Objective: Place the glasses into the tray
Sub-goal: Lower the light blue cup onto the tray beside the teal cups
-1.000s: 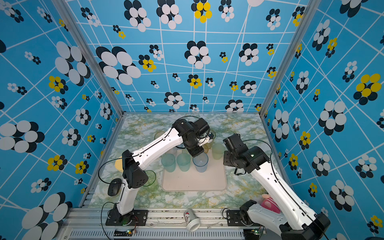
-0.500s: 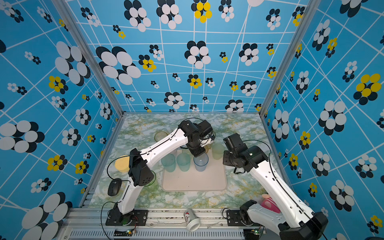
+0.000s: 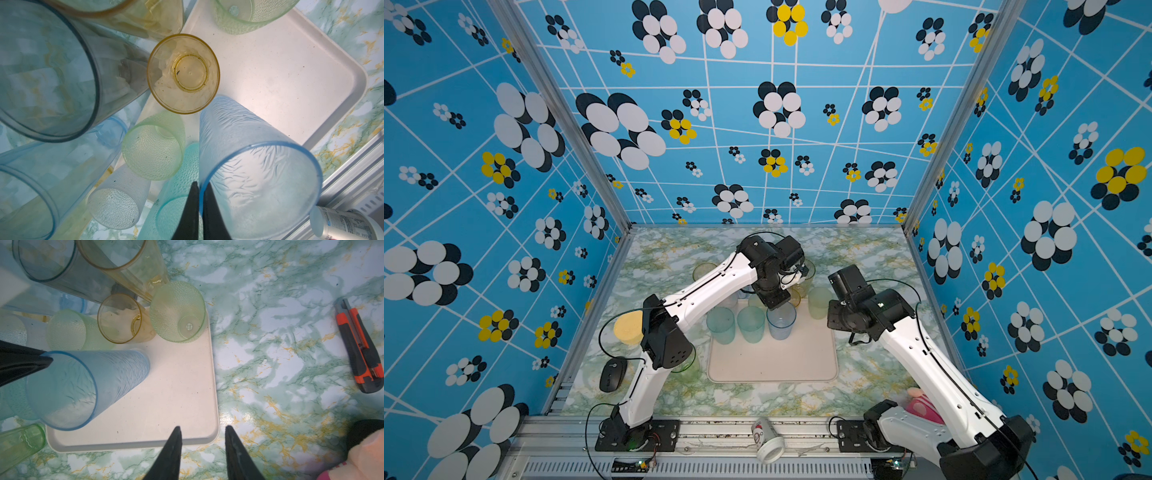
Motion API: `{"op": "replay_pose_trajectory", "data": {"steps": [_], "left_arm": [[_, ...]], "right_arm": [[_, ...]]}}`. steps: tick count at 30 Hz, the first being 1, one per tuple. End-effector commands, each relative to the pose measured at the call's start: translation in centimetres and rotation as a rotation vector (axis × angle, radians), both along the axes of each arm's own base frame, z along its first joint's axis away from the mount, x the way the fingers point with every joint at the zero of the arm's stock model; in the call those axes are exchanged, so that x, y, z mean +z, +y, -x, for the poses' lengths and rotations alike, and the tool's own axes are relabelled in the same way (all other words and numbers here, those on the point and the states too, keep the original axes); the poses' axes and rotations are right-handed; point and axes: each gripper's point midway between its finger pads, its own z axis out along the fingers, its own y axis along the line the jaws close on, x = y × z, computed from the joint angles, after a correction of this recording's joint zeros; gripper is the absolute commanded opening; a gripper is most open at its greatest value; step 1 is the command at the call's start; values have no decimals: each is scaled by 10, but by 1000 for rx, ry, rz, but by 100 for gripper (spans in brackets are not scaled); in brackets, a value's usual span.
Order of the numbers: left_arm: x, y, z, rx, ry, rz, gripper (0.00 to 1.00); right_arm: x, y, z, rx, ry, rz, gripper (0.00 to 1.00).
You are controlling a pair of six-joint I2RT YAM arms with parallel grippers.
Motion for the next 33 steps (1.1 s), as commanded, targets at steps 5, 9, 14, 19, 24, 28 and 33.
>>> {"op": "replay_pose_trajectory", "data": {"steps": [5,9,14,19,24,28,33], "left_arm": [[-2,4,2,-14,12,-15,3],[-4,1,3,-16,25,0,4],[-7,0,4,-12,43,5,4],[-10,1,5,-6,56,0,6],[-10,3,4,-4,49,-6,8],[-6,4,4,-7,36,-9,12],[-4,2,5,-8,35,-1,14]], "right_arm": [[-4,2,-1,13,9,-5,37],[-2,1,-1,12,3,-6,37],[-1,1,-1,12,3,-7,37],[-3,2,0,13,6,-7,37],[-3,1,0,13,7,-7,37],[-3,2,0,12,6,-9,37],[-4,3,0,15,8,-14,37]]}}
